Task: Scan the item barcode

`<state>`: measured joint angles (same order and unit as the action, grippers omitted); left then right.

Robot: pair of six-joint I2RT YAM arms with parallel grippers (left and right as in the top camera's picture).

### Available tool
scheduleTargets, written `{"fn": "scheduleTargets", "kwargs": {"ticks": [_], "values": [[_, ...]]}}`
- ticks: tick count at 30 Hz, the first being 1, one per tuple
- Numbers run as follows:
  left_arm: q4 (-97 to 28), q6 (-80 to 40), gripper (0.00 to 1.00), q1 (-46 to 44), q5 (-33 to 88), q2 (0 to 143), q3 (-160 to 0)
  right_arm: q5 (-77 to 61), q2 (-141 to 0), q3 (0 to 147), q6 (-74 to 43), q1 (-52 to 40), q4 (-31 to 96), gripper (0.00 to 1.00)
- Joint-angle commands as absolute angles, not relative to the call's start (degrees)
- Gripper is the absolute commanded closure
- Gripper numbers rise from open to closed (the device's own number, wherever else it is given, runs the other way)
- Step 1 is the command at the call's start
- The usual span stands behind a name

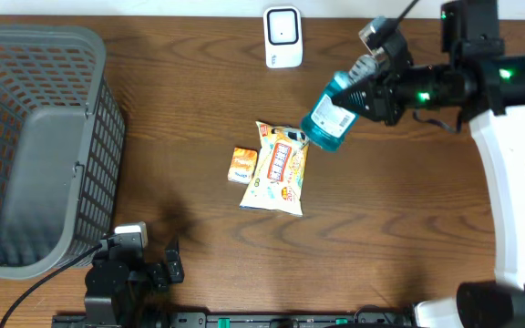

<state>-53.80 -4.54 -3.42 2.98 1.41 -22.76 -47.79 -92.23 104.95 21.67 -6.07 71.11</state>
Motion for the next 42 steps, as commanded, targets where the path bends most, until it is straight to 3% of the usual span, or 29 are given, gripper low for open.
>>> {"fn": "scheduleTargets", "kwargs": {"ticks": [1,11,23,34,42], "values": [[-53.95,-5.04,0.00,-3.18,2.50,1.34,-22.55,-51.18,-88.62,105.73,15.20,-6.00,72.03,0.99],[-53.95,-5.02,0.00,-3.18,2.50,1.34,-22.55,-51.42,-85.41,105.73,5.61,-6.11,77.67,0.99],[-53.95,-5.04,0.00,-3.18,2.50,1.34,-22.55,-53.06,-85.41,105.73,5.69,-6.31,83.13,0.99],[-53.95,-5.04,0.00,-3.18,2.50,1.34,-22.55,-52.80,-85.41,105.56,11.27,-13.91,88.77,0.99],[-53.95,-5.04,0.00,-3.18,2.50,1.34,-22.55,-39.97,-85.41,105.56,11.20,-18.28,86.83,0.99]]}}
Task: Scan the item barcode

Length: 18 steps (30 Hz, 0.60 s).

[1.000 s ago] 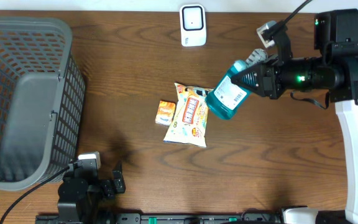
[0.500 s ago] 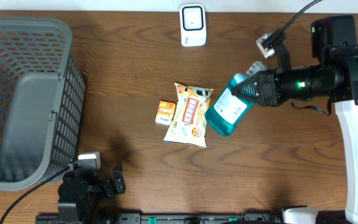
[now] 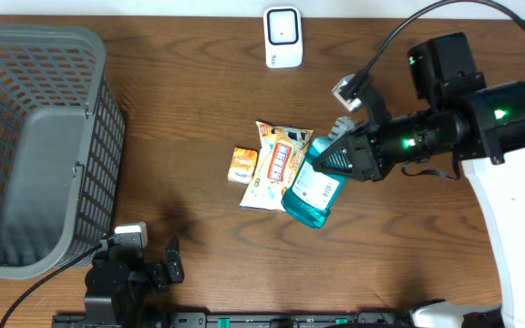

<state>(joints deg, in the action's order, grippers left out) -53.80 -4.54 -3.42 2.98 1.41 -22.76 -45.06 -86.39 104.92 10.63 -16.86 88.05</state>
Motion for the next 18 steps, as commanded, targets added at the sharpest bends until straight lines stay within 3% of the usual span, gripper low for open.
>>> {"fn": "scheduleTargets", "kwargs": {"ticks": [1,9,18], "values": [[-53.95,-5.02,0.00,-3.18,2.50,1.34,-22.55,-37.39,-85.41,105.56,11.18,-18.70,86.15,0.99],[-53.95,-5.02,0.00,-3.18,2.50,1.34,-22.55,-10.22,-87.24,105.51,-2.63,-21.71,76.90,0.99],[-53.95,-5.02,0.00,-3.18,2.50,1.34,-22.55,7.35,-98.89,105.54,-2.50,-25.96,66.11,0.99]]}}
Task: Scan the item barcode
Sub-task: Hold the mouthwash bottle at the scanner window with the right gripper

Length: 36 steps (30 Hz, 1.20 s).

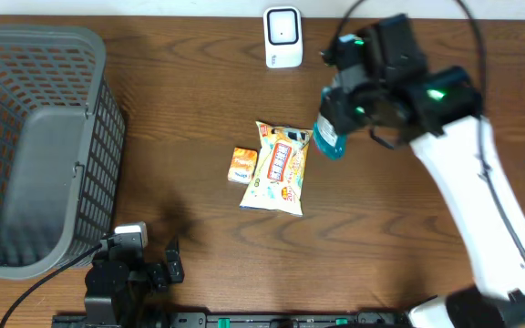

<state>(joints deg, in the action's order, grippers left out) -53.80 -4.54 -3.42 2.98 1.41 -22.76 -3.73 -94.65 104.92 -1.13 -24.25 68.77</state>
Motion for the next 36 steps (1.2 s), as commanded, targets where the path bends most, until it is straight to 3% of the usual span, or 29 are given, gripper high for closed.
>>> {"fn": "scheduleTargets", "kwargs": {"ticks": [1,7,15,25,36], "values": [[-53.95,-5.02,0.00,-3.18,2.50,1.34,-22.55,10.41,-100.29,105.54,-2.42,-26.35,64.58,0.98],[-53.95,-5.04,0.00,-3.18,2.50,1.34,-22.55,19.92,-106.69,105.56,4.16,-28.45,51.20,0.93],[-53.95,-5.02,0.00,-3.18,2.50,1.34,-22.55,31.57,-113.80,105.69,14.52,-30.87,31.90,0.98],[-53.95,-5.02,0.00,-3.18,2.50,1.34,-22.55,52.23,-127.33,108.51,37.76,-33.12,3.57,0.97],[-53.98,-5.02,0.00,-3.18,2.50,1.34,-22.55,53.39,-147.52,131.76,52.77,-33.47,-4.97,0.97]]}}
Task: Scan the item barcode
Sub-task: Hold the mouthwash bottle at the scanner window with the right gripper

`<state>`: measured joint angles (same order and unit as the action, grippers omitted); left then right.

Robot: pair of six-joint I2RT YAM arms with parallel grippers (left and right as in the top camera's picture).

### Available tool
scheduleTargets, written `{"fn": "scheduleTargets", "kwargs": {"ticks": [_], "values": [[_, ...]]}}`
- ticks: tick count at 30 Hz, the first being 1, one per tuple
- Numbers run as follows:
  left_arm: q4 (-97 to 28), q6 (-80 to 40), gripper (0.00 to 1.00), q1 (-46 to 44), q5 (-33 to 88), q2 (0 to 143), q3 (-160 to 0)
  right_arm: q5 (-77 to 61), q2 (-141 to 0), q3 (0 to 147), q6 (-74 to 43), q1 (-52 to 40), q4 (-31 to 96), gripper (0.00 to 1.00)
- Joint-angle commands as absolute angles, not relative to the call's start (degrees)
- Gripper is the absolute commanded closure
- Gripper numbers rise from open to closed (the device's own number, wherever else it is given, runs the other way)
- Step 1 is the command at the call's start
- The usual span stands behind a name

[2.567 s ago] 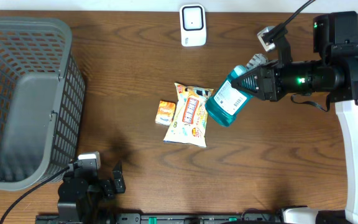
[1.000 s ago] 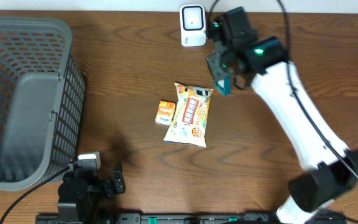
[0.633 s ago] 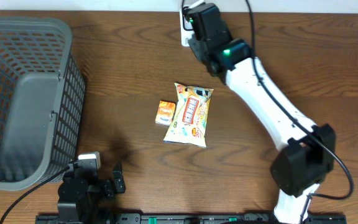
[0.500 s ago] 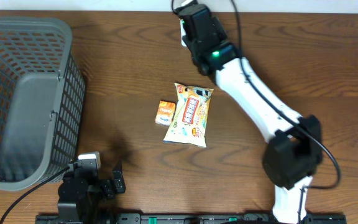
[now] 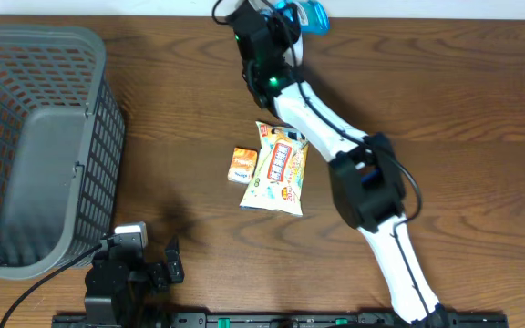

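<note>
My right arm stretches across the table to the far edge. Its gripper (image 5: 285, 20) is shut on the blue mouthwash bottle (image 5: 311, 13), which lies tilted at the top of the overhead view with its cap toward the arm. The white barcode scanner that belongs at the far edge is hidden under the wrist. My left gripper (image 5: 167, 271) rests at the near left edge, far from the bottle; its jaws are too dark to read.
A grey mesh basket (image 5: 44, 137) fills the left side. A yellow snack bag (image 5: 279, 167) and a small orange packet (image 5: 242, 165) lie mid-table beside the right arm. Two more packets sit at the right edge.
My right gripper has moved with the blue bottle from just right of the snack bag's top to the far edge, over the scanner's spot. The scanner is now covered.
The right gripper held the blue bottle aloft right of the scanner. Then the bottle was low over the snack bag, label up. Then it stood near the bag's top corner. Now it is at the far edge, above where the scanner stood. The left arm never moved.
</note>
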<state>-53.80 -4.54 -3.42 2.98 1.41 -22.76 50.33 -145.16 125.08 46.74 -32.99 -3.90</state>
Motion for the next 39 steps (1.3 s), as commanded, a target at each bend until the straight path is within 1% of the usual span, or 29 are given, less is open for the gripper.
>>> {"fn": "scheduleTargets", "kwargs": {"ticks": [1,6,10,22,24,28,30,34,36,39], "values": [[-53.98,-5.02,0.00,-3.18,2.50,1.34,-22.55,52.75,-148.62,132.99,51.94,-33.47,-5.72,0.97],[-53.98,-5.04,0.00,-3.18,2.50,1.34,-22.55,49.32,-152.00,134.78,55.61,-33.47,-10.72,0.98],[-53.95,-5.04,0.00,-3.18,2.50,1.34,-22.55,48.10,-152.97,134.78,55.79,-33.47,-12.01,0.98],[-53.95,-5.02,0.00,-3.18,2.50,1.34,-22.55,48.07,-155.24,134.78,55.42,-34.33,-12.64,0.98],[-53.95,-5.04,0.00,-3.18,2.50,1.34,-22.55,48.31,-155.28,134.78,57.04,-34.61,-11.73,0.98],[-53.98,-5.02,0.00,-3.18,2.50,1.34,-22.55,50.89,-154.43,134.78,57.43,-34.87,-11.64,0.98],[-53.98,-5.04,0.00,-3.18,2.50,1.34,-22.55,52.82,-153.10,134.78,56.58,-34.87,-9.72,0.99],[-53.95,-5.02,0.00,-3.18,2.50,1.34,-22.55,57.04,-149.14,134.78,51.09,-34.04,-4.36,0.99],[-53.95,-5.04,0.00,-3.18,2.50,1.34,-22.55,57.63,-146.30,134.78,48.29,-32.82,1.89,0.99],[-53.98,-5.04,0.00,-3.18,2.50,1.34,-22.55,59.81,-142.10,134.78,40.32,-30.09,13.63,0.99]]}}
